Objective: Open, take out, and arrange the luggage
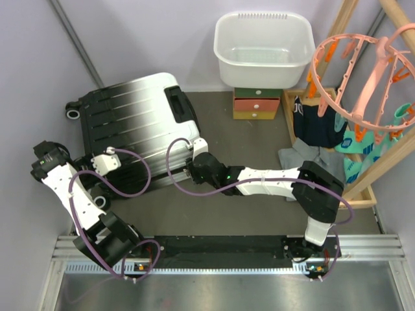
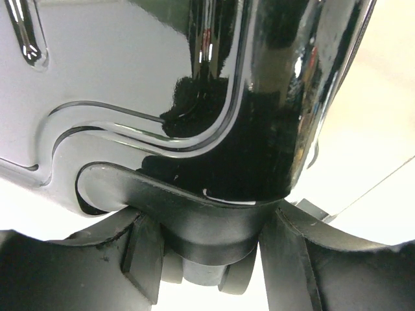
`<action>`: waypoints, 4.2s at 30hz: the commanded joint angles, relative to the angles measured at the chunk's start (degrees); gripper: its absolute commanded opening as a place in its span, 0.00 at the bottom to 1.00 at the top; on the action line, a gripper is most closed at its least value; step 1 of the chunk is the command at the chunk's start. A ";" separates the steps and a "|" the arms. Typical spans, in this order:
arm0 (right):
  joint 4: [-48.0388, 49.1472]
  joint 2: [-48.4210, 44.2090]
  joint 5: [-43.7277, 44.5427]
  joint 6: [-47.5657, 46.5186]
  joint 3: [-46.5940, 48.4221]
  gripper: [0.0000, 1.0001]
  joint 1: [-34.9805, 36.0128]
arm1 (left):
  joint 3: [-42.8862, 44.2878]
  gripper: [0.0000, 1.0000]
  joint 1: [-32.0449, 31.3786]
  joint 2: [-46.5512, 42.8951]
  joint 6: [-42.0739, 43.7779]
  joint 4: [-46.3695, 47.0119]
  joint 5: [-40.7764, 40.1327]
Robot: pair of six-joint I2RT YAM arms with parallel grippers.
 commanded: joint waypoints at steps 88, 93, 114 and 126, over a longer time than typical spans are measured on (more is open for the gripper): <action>-0.22 7.10 -34.70 -25.20 12.90 0.00 -19.04 | 9.54 0.60 -0.33 0.30 -72.77 30.34 11.21; -0.57 7.36 -34.43 -23.17 12.98 0.00 -19.04 | 3.92 0.25 -4.80 2.58 -83.01 46.26 -6.37; -1.28 -0.01 -28.20 -17.55 6.40 0.00 -11.05 | -3.40 0.24 -22.65 23.40 -85.90 60.96 -14.22; -1.64 6.92 -28.89 -10.70 13.86 0.00 1.18 | 20.69 0.26 -26.08 38.97 -88.46 53.41 -16.08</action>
